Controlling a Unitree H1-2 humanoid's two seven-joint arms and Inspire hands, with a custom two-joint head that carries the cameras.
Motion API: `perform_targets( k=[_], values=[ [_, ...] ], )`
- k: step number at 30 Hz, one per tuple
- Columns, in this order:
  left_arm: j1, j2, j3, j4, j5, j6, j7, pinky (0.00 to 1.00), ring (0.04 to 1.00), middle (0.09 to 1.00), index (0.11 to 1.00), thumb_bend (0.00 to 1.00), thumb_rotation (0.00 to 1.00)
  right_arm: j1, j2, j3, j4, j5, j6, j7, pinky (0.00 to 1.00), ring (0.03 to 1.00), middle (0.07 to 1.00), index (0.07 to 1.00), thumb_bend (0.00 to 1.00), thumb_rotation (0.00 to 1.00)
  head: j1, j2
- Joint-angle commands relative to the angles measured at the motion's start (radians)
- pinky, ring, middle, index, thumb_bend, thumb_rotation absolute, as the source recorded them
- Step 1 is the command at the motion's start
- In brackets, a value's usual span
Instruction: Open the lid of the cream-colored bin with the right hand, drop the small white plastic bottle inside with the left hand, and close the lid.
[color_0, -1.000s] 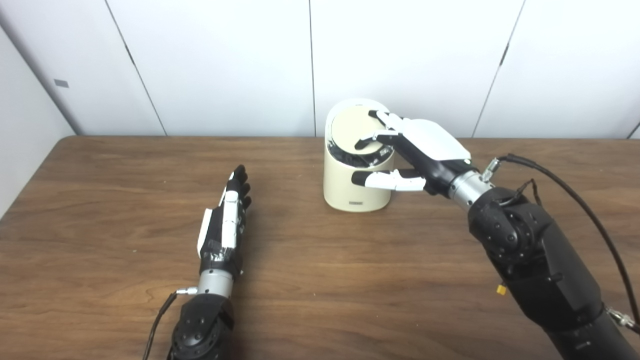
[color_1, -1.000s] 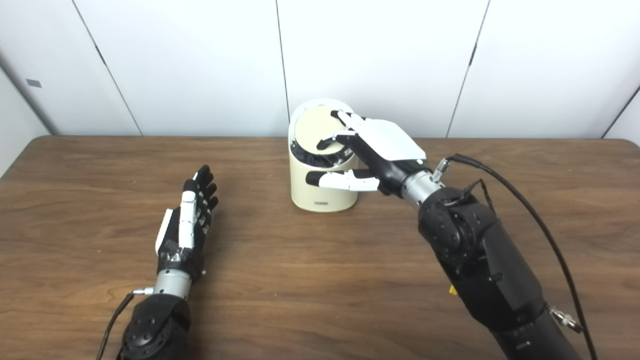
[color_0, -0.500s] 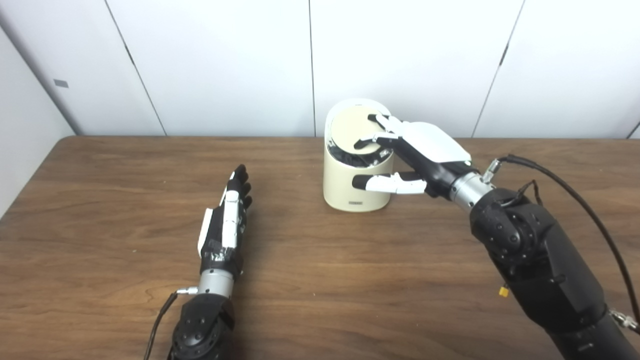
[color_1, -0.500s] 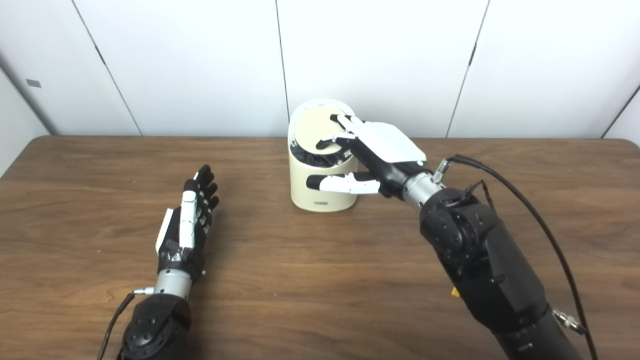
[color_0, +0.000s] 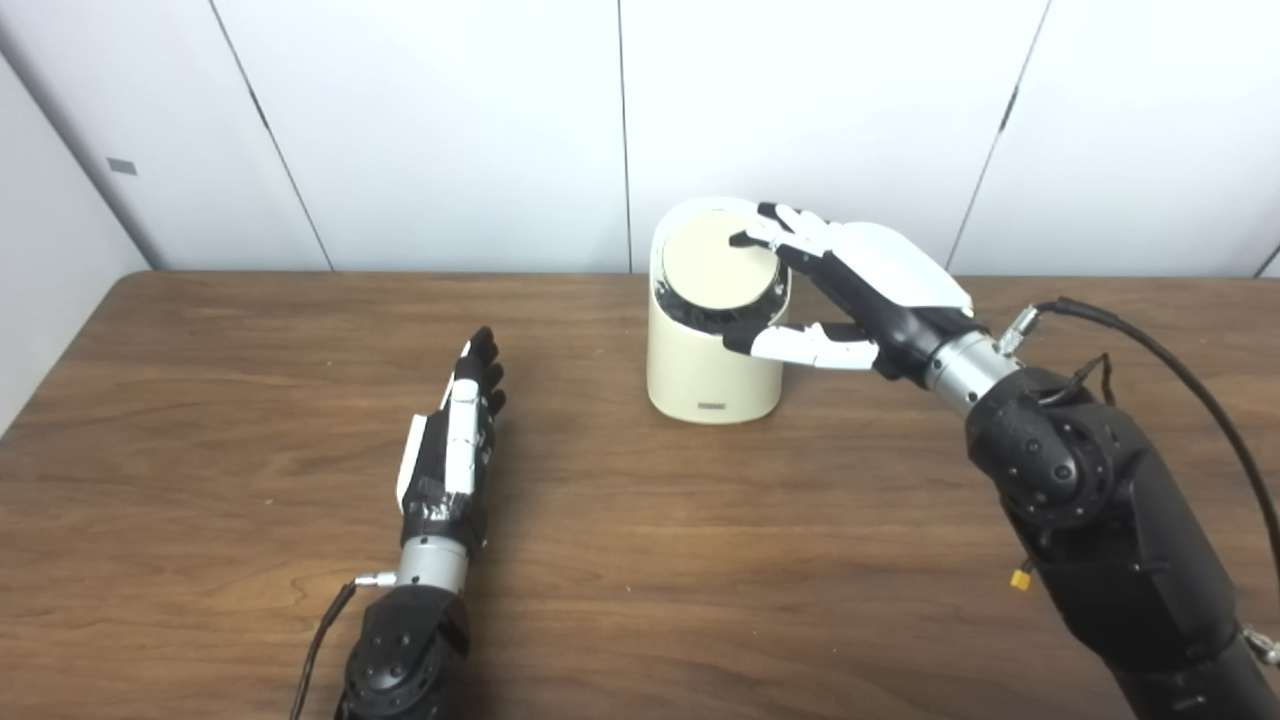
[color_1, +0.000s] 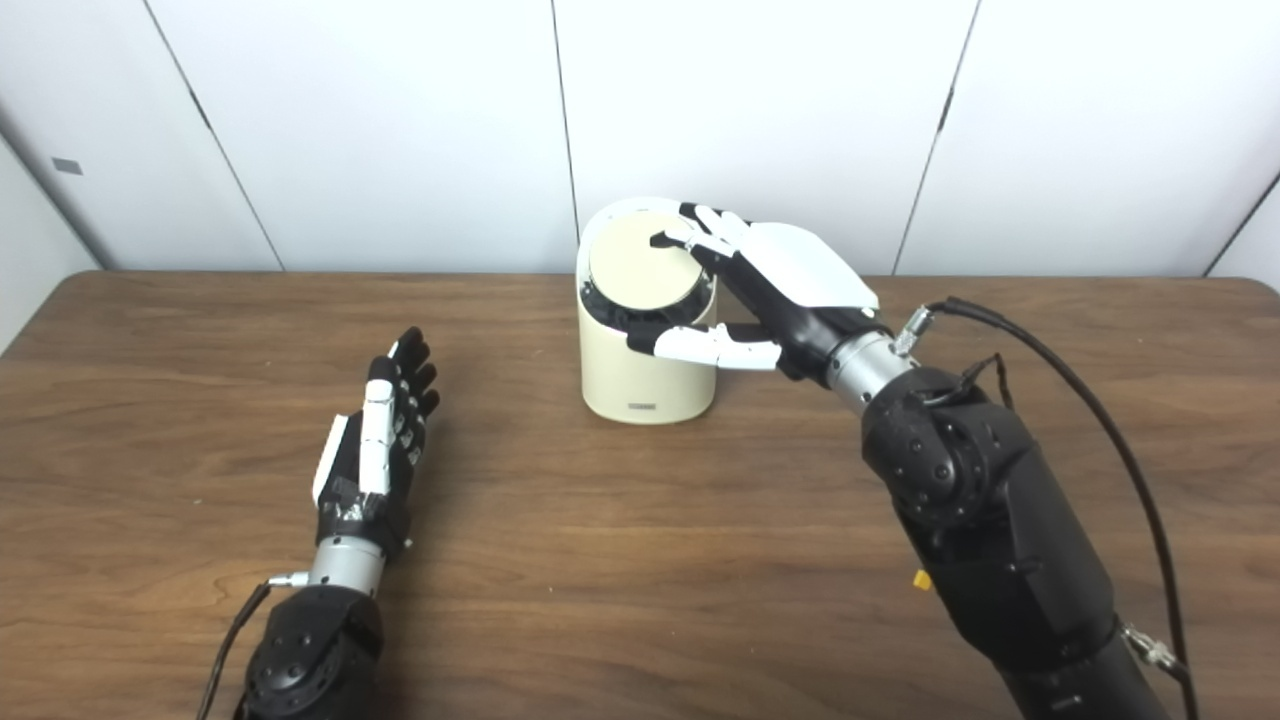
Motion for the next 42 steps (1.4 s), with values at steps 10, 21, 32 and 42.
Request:
perform_targets(
  k=[10, 21, 32, 42],
  values=[
    [-0.032, 0.011, 0.002, -0.018, -0.007, -0.030, -0.010, 1.00, 1.000, 1.000, 1.000, 0.56, 1.00, 0.068, -0.019, -0.135, -0.105, 0.045, 0.027, -0.039, 1.00, 1.000, 1.000, 0.945, 0.61, 1.00, -0.007, -0.003],
    [-0.028, 0.047, 0.007, -0.007, -0.017, -0.051, -0.028, 1.00, 1.000, 1.000, 1.000, 0.55, 1.00, 0.274, 0.036, -0.344, -0.046, 0.324, -0.002, -0.141, 0.99, 1.000, 1.000, 0.992, 0.58, 1.00, -0.029, -0.003],
    [0.016, 0.056, 0.011, -0.034, -0.012, -0.047, -0.041, 1.00, 1.000, 1.000, 1.000, 0.57, 1.00, 0.390, 0.232, -0.522, 0.091, 0.775, -0.096, -0.239, 1.00, 1.000, 1.000, 1.000, 0.69, 1.00, -0.026, 0.008],
    [0.135, 0.083, 0.007, -0.030, 0.029, -0.203, -0.046, 1.00, 1.000, 1.000, 1.000, 0.59, 1.00, 0.465, 0.232, -0.511, 0.221, 0.827, -0.320, -0.290, 1.00, 1.000, 1.000, 0.996, 0.65, 1.00, -0.024, 0.020]
  ],
)
